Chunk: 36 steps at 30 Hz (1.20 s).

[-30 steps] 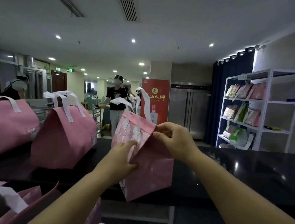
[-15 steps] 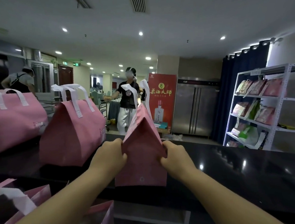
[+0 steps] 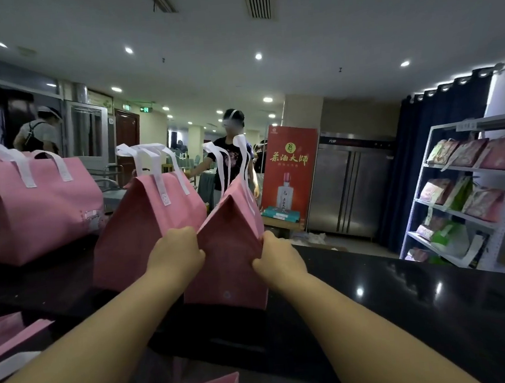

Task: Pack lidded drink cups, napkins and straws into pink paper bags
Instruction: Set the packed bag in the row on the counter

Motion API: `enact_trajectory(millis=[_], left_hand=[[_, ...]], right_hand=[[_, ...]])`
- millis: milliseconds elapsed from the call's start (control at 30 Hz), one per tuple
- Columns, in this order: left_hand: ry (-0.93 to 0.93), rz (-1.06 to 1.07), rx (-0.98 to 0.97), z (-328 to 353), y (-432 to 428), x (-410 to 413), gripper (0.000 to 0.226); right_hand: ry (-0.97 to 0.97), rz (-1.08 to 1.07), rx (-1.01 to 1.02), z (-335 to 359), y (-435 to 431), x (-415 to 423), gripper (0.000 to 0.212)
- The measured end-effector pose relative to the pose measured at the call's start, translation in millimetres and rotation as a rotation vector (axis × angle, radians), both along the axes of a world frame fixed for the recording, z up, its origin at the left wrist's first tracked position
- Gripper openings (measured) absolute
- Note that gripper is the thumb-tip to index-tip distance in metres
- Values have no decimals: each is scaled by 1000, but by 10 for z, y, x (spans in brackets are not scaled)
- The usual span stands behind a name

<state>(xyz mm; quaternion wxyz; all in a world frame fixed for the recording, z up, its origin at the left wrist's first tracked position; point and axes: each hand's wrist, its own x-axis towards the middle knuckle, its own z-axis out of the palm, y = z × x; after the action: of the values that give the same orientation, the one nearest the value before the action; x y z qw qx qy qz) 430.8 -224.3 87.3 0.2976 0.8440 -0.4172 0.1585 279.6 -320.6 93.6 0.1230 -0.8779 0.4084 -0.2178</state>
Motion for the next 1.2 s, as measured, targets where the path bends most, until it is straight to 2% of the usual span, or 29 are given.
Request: enact_trajectory(millis=[100, 233, 400, 533, 633, 733, 833, 933, 1067, 1200], left_hand=[[-3, -2, 23, 57, 46, -5, 26], [-56, -20, 19, 232, 268, -142, 40], [-77, -161, -85, 380, 807, -520, 33], [-97, -239, -144, 346, 1326, -894, 27], [-59, -252, -147, 200, 1698, -1174, 22], [-22, -245, -86, -22, 2011, -1420, 22], [24, -221, 24, -254, 2229, -1605, 27], [87, -176, 153, -470, 2390, -1758, 35], [21, -97, 305, -701, 2573, -1949, 52], [-121, 42, 421, -867, 2709, -2103, 51]], right_hand=[[31, -32, -24, 67, 35, -35, 32], [-131, -6, -120, 146, 174, -277, 43], [-350, 211, -229, 108, 525, -689, 27], [-405, 456, -268, -74, 899, -919, 16], [-332, 620, -310, -260, 1092, -991, 19], [-109, 706, -340, -452, 1174, -978, 35], [121, 690, -324, -608, 1174, -954, 50], [278, 635, -263, -743, 1157, -973, 55], [282, 581, -257, -872, 1155, -1068, 41], [224, 487, -376, -898, 1130, -1250, 21]])
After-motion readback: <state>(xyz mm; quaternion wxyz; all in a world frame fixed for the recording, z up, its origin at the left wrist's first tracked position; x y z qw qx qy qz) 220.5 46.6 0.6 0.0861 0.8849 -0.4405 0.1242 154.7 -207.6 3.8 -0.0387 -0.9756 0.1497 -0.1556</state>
